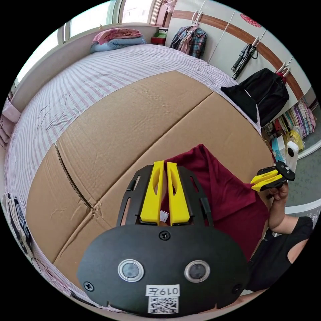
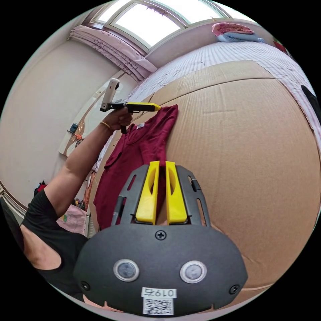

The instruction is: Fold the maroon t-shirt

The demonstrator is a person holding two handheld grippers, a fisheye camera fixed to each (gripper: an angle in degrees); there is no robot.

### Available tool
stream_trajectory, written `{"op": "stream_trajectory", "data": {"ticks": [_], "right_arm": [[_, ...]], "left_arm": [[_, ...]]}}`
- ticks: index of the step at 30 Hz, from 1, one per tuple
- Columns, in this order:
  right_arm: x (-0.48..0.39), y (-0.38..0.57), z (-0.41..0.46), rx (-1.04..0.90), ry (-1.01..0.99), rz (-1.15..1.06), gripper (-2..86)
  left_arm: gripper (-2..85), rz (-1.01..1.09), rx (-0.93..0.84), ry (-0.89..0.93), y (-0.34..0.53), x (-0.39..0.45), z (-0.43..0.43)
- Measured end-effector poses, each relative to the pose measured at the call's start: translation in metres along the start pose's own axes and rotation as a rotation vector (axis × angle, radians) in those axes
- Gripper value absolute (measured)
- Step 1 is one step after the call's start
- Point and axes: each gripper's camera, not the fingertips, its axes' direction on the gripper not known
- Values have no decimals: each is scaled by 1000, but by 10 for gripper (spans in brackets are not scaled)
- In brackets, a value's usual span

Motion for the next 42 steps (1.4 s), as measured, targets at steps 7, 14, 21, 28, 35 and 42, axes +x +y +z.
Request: {"op": "stream_trajectory", "data": {"ticks": [7, 14, 21, 28, 35, 42], "right_arm": [[-38, -21, 5, 5, 5, 1, 26], [-85, -41, 1, 18, 15, -39, 61], [-124, -76, -50, 121, 12, -40, 64], [-142, -258, 5, -55, -94, -167, 64], [-129, -373, 96, -227, -51, -52, 71], [-158, -410, 126, -267, -76, -74, 65]], "left_arm": [[12, -31, 23, -72, 10, 11, -1], [15, -63, 9, -46, 16, 9, -1], [16, -55, 4, -66, 19, 9, 0], [16, -88, 32, -10, 24, -3, 2], [16, -105, 47, 45, 26, -17, 5], [17, -87, 55, 44, 24, -20, 11]]}}
